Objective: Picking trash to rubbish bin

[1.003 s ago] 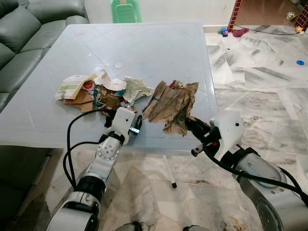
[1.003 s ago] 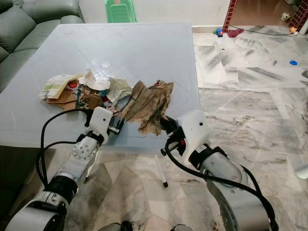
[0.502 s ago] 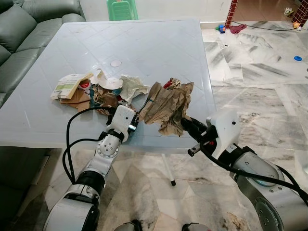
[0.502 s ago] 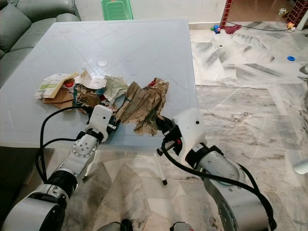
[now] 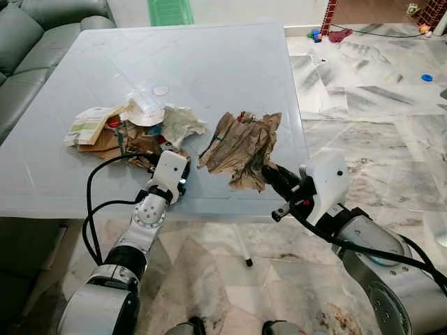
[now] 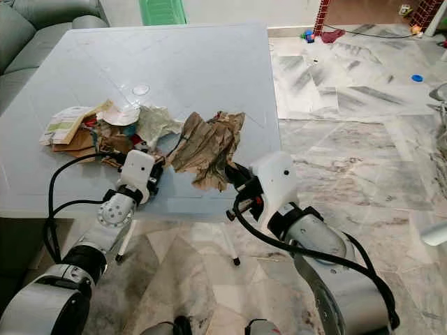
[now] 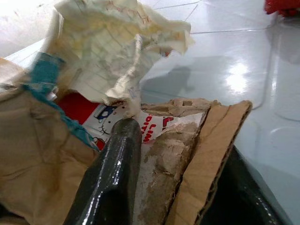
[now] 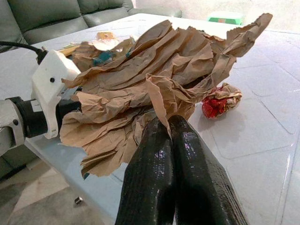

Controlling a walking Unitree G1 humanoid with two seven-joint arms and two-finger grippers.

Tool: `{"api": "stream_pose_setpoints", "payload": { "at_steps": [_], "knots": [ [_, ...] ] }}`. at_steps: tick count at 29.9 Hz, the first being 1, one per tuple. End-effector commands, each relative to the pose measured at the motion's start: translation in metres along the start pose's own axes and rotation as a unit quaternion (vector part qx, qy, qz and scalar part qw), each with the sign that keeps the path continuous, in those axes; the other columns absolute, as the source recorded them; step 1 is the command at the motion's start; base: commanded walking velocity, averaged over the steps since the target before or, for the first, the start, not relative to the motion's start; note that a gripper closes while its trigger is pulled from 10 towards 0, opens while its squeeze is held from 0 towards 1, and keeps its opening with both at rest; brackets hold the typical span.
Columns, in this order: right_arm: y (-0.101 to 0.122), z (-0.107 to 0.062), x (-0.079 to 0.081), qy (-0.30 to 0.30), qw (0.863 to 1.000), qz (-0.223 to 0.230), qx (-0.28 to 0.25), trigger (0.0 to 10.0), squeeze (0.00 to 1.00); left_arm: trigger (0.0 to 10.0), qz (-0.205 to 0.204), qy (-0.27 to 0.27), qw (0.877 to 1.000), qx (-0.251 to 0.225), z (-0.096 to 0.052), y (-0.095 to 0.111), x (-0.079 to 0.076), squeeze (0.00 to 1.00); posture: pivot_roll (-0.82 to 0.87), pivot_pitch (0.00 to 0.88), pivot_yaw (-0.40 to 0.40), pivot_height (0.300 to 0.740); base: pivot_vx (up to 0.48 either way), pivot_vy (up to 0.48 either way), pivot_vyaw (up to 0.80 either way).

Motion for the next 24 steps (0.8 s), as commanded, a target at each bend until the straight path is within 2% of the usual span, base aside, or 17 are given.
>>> {"api": "stream_pose_setpoints", "payload": {
  "at_steps": [1, 6, 9, 10, 11, 16, 17, 18, 20, 21, 22, 24],
  "knots": [
    [0.002, 0.000, -0.001, -0.002, 1.000, -0.002, -0.004, 10.0, 0.00, 0.0, -0.007, 0.013, 0.999, 0.041, -0.008, -0.018, 0.006, 0.00, -0.22, 0.182, 0.038, 0.740, 0.000, 0.000, 0.00],
    [0.002, 0.002, -0.002, -0.005, 1.000, -0.004, -0.007, 10.0, 0.00, 0.0, -0.035, 0.011, 0.999, 0.010, -0.005, -0.008, 0.005, 0.00, -0.21, 0.177, 0.038, 0.740, 0.000, 0.000, 0.00],
    [0.002, 0.005, -0.004, -0.010, 1.000, -0.006, -0.009, 10.0, 0.00, 0.0, -0.087, -0.007, 0.995, -0.040, 0.000, 0.010, 0.003, 0.00, -0.20, 0.167, 0.037, 0.740, 0.000, 0.000, 0.00],
    [0.002, 0.005, -0.004, -0.010, 1.000, -0.006, -0.009, 10.0, 0.00, 0.0, -0.087, -0.007, 0.995, -0.040, 0.000, 0.010, 0.003, 0.00, -0.20, 0.167, 0.037, 0.740, 0.000, 0.000, 0.00],
    [0.002, 0.007, -0.005, -0.011, 1.000, -0.006, -0.010, 10.0, 0.00, 0.0, -0.104, -0.012, 0.993, -0.059, 0.002, 0.018, 0.003, 0.00, -0.20, 0.164, 0.037, 0.740, 0.000, 0.000, 0.00],
    [0.003, 0.012, -0.007, -0.017, 1.000, -0.010, -0.015, 10.0, 0.00, 0.0, -0.203, -0.027, 0.969, -0.135, 0.007, 0.049, 0.006, 0.00, -0.19, 0.147, 0.039, 0.740, 0.000, 0.000, 0.00],
    [0.003, 0.012, -0.007, -0.017, 1.000, -0.010, -0.015, 10.0, 0.00, 0.0, -0.203, -0.027, 0.969, -0.135, 0.007, 0.049, 0.006, 0.00, -0.19, 0.147, 0.039, 0.740, 0.000, 0.000, 0.00],
    [0.003, 0.014, -0.007, -0.019, 1.000, -0.012, -0.017, 10.0, 0.00, 0.0, -0.248, -0.026, 0.956, -0.155, 0.009, 0.059, 0.009, 0.00, -0.18, 0.142, 0.041, 0.740, 0.000, 0.000, 0.00],
    [0.003, 0.015, -0.008, -0.020, 1.000, -0.012, -0.020, 10.0, 0.00, 0.0, -0.281, -0.031, 0.944, -0.170, 0.010, 0.067, 0.010, 0.00, -0.18, 0.137, 0.041, 0.740, 0.000, 0.000, 0.00],
    [0.003, 0.018, -0.009, -0.022, 0.999, -0.014, -0.021, 10.0, 0.00, 0.0, -0.322, -0.041, 0.929, -0.175, 0.013, 0.074, 0.011, 0.00, -0.17, 0.122, 0.043, 0.740, 0.000, 0.000, 0.00],
    [0.003, 0.018, -0.009, -0.022, 0.999, -0.014, -0.021, 10.0, 0.00, 0.0, -0.322, -0.041, 0.929, -0.175, 0.013, 0.074, 0.011, 0.00, -0.17, 0.122, 0.043, 0.740, 0.000, 0.000, 0.00],
    [0.003, 0.020, -0.010, -0.024, 0.999, -0.014, -0.026, 10.0, 0.00, 0.0, -0.348, -0.044, 0.917, -0.193, 0.013, 0.084, 0.013, 0.00, -0.16, 0.115, 0.044, 0.740, 0.000, 0.000, 0.00]
  ]
}}
Point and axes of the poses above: a point about 5 cm out from each wrist's last joint towards the gripper, its own z axis pointing out of the wrist towards the gripper, its own y axis along the axis of the wrist's last joint, x = y × z, the point moved 1 cm from there along z, pointing out of the wrist towards the gripper, and after that the axes turned 12 degrees about -z, right-handed, at the moved point
